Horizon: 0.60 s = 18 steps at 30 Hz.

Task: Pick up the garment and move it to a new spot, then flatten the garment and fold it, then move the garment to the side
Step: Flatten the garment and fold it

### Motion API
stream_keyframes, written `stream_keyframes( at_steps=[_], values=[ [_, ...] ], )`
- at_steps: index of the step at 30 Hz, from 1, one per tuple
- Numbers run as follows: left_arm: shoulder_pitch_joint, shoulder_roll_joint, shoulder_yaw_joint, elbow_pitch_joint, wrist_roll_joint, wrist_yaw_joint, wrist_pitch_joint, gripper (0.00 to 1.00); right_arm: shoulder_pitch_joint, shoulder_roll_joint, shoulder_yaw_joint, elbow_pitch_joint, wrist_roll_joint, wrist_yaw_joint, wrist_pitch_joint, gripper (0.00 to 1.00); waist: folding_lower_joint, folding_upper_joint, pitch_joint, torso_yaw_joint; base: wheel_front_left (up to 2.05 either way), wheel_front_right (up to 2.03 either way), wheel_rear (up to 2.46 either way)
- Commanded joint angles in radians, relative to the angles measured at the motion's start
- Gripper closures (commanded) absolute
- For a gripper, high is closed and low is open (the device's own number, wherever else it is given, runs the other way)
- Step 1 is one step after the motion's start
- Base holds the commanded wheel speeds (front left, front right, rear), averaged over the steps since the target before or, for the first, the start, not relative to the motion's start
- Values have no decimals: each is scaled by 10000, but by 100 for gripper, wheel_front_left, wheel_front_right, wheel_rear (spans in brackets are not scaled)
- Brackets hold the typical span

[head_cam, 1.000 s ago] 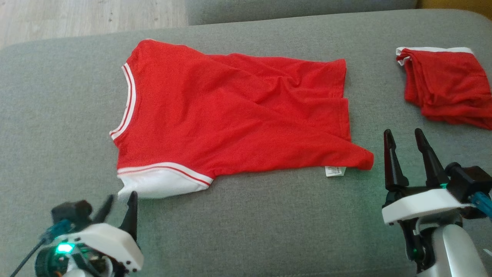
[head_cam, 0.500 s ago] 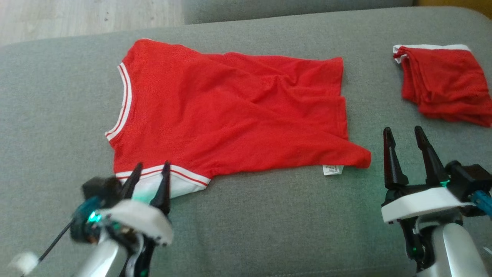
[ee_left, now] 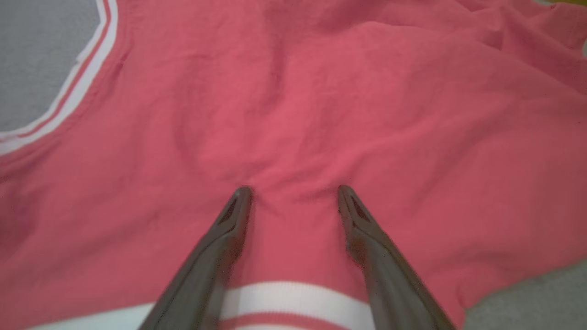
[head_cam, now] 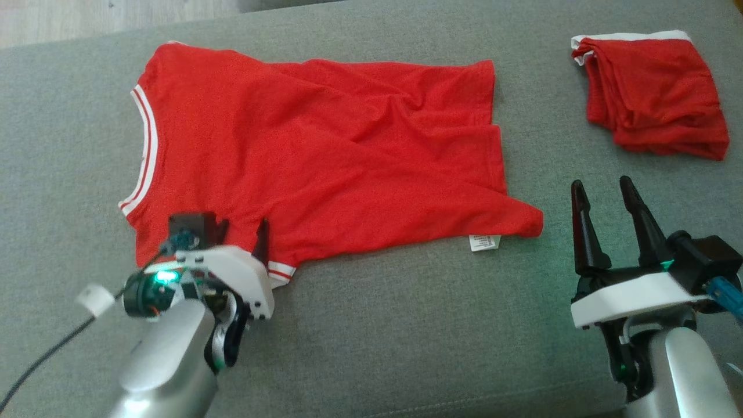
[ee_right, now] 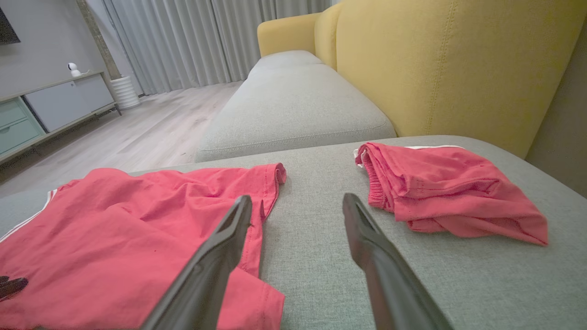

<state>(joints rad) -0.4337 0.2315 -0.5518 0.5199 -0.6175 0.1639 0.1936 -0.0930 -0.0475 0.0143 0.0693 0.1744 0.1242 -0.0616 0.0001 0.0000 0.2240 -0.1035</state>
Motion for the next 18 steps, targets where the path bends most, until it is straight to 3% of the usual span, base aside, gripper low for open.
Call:
stream_keyframes(
  at_steps=[1,2,3,4,5,12,18],
  values=[
    [-472,104,188,67,72,-78,163,0,-243,-28,181,-390,-76,65,6,0,-1,0,40,-25,0,0,0],
    [-550,81,146,173,83,-145,153,0,-242,-28,179,-386,-79,65,1,0,-1,0,51,-30,0,0,0],
    [-614,56,121,265,95,-181,122,34,-240,-28,197,-385,-78,65,9,0,-1,0,58,-32,0,0,0],
    [-669,35,54,372,114,-238,170,94,-238,-28,213,-385,-71,65,15,0,-1,0,60,-29,0,0,0],
    [-712,8,-4,465,119,-279,233,100,-235,-28,230,-388,-63,65,17,0,-1,0,58,-21,0,0,0],
    [-888,-18,-233,891,213,-337,391,100,-302,-28,379,-312,25,65,-22,0,-1,0,64,1,0,0,0],
    [-1189,51,-133,807,422,-160,-323,100,-345,-28,353,-300,31,65,-72,0,-1,0,174,2,0,0,0]
  ],
)
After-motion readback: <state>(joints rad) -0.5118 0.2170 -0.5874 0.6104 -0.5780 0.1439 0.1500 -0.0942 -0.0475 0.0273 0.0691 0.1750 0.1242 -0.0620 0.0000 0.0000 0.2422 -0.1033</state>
